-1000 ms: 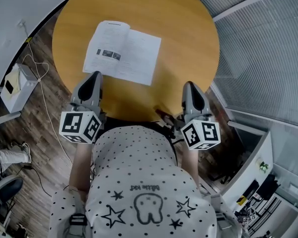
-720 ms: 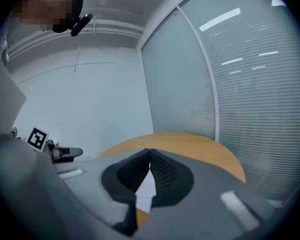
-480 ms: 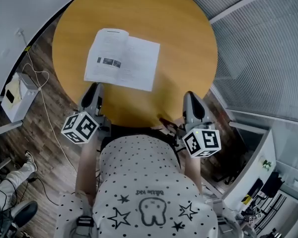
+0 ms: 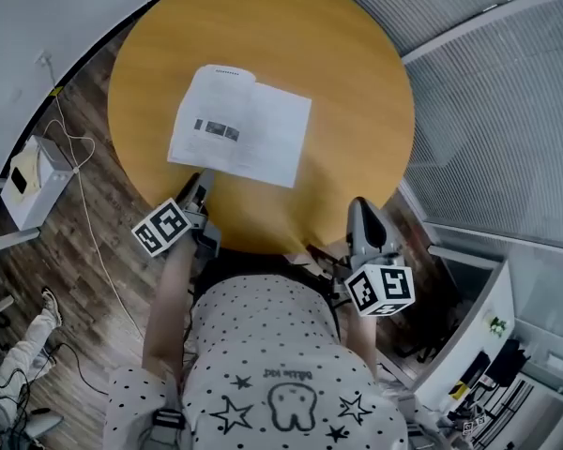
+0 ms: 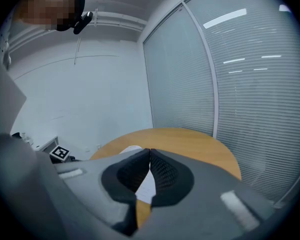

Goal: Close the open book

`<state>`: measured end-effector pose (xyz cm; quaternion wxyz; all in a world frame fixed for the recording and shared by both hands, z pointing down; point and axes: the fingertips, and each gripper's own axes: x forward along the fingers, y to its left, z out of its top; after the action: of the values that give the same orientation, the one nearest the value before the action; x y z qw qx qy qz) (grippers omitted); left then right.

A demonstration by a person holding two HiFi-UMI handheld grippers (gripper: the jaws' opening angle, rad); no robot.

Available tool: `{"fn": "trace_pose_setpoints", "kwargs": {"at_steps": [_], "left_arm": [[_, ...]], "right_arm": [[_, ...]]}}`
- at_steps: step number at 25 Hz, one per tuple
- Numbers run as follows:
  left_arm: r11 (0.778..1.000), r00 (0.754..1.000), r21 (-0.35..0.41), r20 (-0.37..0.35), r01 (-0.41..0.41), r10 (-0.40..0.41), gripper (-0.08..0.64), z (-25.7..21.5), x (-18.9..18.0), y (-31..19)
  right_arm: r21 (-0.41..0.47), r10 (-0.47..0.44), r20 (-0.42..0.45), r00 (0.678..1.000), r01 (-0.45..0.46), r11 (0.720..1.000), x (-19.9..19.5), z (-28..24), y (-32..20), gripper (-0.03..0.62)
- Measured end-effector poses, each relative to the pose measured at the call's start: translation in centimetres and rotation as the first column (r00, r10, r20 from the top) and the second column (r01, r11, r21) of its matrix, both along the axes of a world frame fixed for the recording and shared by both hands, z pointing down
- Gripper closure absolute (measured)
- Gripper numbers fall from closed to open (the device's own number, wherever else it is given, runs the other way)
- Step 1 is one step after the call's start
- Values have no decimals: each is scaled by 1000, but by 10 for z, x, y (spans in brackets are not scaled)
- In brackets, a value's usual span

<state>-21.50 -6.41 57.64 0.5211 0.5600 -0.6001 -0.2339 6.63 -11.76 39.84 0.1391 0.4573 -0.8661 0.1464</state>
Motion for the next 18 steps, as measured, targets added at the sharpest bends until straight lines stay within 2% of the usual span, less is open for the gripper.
{"fn": "trace_pose_setpoints", "kwargs": {"at_steps": [3,10,18], "left_arm": [[999,996,-18,-84,28,-30,333,13,-2,-3],[995,978,-56,-188,83,-92,325,40,-12,-16],[989,959,-84,-247,120,-138,325,61,-14,-27]], "right_arm": [[-4,23,-8,1000,-23,1000,8,2,1,588],[-14,48,-22,999,-48,999,12,7,7,588],[-22,75,-30,997,-75,997,15,9,10,588]]}}
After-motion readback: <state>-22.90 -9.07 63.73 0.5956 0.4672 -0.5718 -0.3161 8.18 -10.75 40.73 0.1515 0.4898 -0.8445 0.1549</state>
